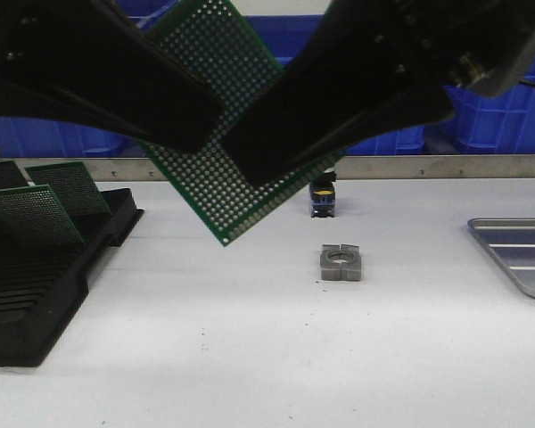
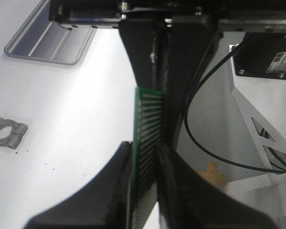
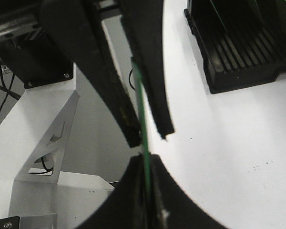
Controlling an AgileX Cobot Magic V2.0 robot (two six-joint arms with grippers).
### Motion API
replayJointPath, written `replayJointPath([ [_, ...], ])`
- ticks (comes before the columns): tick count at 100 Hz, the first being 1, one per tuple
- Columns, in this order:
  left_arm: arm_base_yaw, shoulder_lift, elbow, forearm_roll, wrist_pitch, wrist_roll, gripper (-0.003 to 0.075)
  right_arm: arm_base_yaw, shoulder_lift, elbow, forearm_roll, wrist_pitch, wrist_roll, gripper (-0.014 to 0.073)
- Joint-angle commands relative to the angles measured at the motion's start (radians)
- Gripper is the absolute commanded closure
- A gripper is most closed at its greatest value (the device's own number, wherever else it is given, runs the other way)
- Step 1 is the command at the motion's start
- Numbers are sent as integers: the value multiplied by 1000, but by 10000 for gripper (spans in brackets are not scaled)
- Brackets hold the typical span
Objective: Place circuit board on tray
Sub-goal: 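Grasp the board with the right gripper and open the left gripper, then carry the board with the right gripper and lower it onto the silver tray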
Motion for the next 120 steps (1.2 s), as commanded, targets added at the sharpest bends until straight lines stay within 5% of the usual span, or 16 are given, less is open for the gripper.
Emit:
replayJointPath([
  [1,-8,-19,-32,-67,6,-7,474,-2,-18,-32,66,-13,16,658],
  [7,-8,-19,-32,-67,4,-7,360,-2,-18,-32,65,4,16,658],
  [17,-8,-19,-32,-67,2,-7,274,-3,-18,-32,37,45,40,658],
  [42,-8,-19,-32,-67,-8,-7,275,-96,-18,-32,-128,96,260,658],
  [70,-8,-19,-32,-67,-15,-7,275,-362,-16,-30,-268,129,475,658],
  [98,-8,-19,-32,-67,-18,-7,276,-613,40,-30,-268,-103,491,658],
  [120,-8,-19,-32,-67,-18,-7,276,-680,156,-30,-267,-375,491,658],
])
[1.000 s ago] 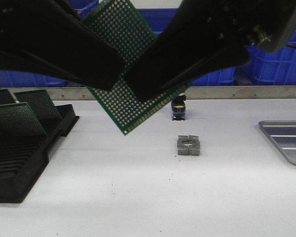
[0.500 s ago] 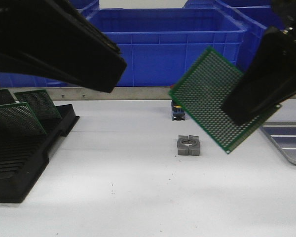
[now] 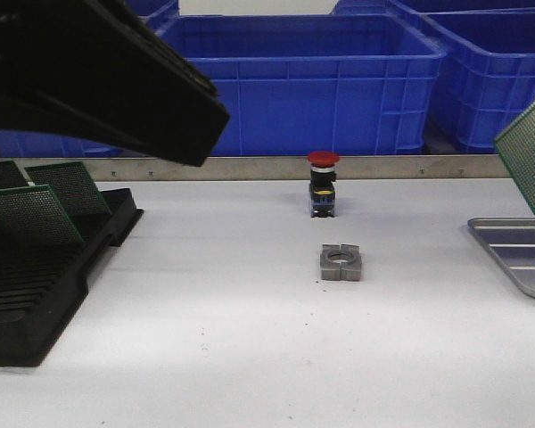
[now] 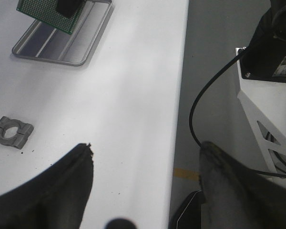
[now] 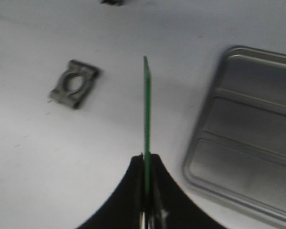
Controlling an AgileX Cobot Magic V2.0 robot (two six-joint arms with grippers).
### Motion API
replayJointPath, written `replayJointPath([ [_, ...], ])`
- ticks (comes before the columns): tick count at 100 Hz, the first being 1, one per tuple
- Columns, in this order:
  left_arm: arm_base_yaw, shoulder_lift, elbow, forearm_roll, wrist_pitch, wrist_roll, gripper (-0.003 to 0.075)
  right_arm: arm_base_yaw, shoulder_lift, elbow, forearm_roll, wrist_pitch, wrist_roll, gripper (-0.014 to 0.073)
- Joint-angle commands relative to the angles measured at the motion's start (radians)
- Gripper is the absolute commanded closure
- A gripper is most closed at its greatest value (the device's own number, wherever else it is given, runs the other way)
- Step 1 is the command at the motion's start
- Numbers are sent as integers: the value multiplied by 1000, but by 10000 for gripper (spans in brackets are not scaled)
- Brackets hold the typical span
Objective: Place circuit board on tray
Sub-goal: 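Carry the board with the right gripper and lower it onto the silver tray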
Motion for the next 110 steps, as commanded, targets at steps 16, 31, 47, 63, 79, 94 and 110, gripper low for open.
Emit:
replayJointPath([
  [16,-8,-19,-32,-60,2,-7,276,-16,109,-30,44,-210,2,658],
  [31,-8,-19,-32,-60,2,-7,276,-16,158,-30,64,-231,2,658],
  [47,-8,-19,-32,-60,2,-7,276,-16,156,-32,64,-258,2,557],
  [63,-8,-19,-32,-60,2,-7,276,-16,156,-32,64,-284,2,202],
  [79,-1,-21,-33,-57,-3,-7,276,-16,148,-32,64,-324,1,53],
  [94,52,-34,-37,6,-18,-7,276,-20,116,-32,63,-386,-1,54],
  [110,167,-64,-41,140,-63,-11,276,-26,67,-32,63,-416,-1,54],
])
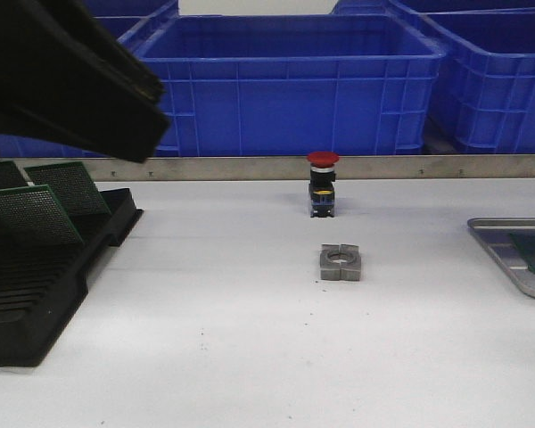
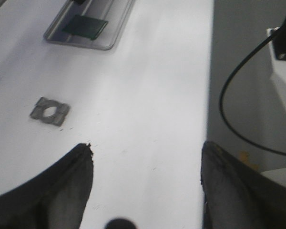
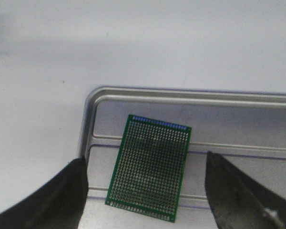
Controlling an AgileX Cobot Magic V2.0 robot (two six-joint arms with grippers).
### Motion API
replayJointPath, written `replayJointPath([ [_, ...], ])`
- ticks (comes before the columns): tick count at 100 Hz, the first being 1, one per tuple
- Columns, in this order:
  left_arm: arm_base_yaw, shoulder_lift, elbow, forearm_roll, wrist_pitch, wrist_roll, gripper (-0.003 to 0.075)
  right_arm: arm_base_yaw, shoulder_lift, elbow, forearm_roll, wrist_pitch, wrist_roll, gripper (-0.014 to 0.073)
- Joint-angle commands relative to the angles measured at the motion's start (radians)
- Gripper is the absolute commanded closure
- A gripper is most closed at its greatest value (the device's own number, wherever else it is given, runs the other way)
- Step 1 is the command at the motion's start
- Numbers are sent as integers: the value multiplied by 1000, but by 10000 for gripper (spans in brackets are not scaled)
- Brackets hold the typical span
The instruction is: Place circuit board on tray
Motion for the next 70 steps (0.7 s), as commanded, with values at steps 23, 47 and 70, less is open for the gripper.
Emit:
replayJointPath([
  [23,231,-41,-35,360,-46,-11,276,-10,-77,-31,16,-30,-3,54],
  [47,333,-32,-23,681,-56,-18,276,-10,-77,-31,16,-17,-3,54],
  [70,396,34,-23,731,-47,-18,276,-10,-77,-31,16,-17,-3,54],
])
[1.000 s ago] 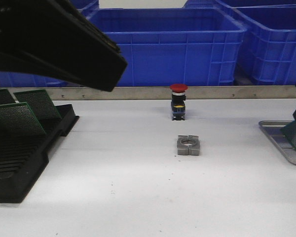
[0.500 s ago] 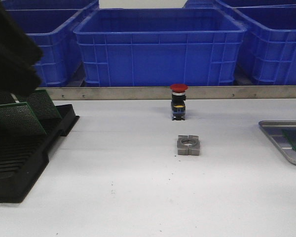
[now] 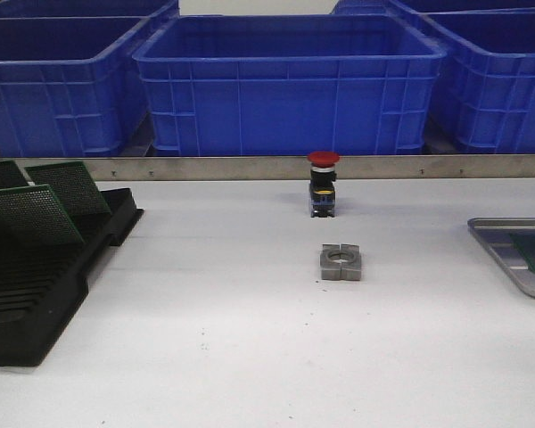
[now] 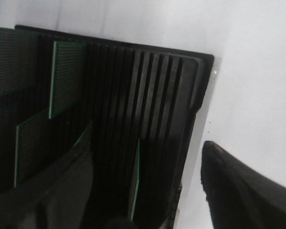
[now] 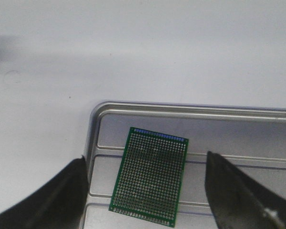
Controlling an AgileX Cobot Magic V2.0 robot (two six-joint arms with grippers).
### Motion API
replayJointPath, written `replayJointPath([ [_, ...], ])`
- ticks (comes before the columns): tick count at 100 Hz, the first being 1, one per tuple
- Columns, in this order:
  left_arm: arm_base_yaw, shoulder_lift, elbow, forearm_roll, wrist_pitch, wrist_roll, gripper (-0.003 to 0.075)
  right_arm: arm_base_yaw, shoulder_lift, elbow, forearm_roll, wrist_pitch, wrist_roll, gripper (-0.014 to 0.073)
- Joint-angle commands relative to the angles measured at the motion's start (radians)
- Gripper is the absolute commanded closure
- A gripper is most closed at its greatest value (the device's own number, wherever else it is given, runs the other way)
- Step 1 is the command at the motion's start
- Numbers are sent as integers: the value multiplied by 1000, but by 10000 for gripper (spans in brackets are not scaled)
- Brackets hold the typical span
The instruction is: Place circuit board on tray
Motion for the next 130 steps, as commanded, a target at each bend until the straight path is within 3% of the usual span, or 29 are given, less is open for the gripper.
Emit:
replayJointPath([
  [1,18,16,-21,-7,-22,-12,276,-8,-40,-31,13,-20,-3,54],
  [30,38,159,-21,34,-33,-12,281,-8,-40,-31,13,-13,-3,54],
  [39,38,196,-21,70,-47,-12,320,-8,-40,-31,13,-12,-3,54],
  [49,38,217,-21,101,-57,-12,420,-8,-40,-31,13,-11,-3,54],
  [71,38,219,-24,106,-92,-12,735,-8,-40,-31,13,-2,-3,54],
  [101,32,211,-27,94,-99,-12,737,-8,-40,-31,13,12,-3,54],
  [130,-27,103,-73,50,41,-12,737,-8,-102,-31,13,93,-45,54],
])
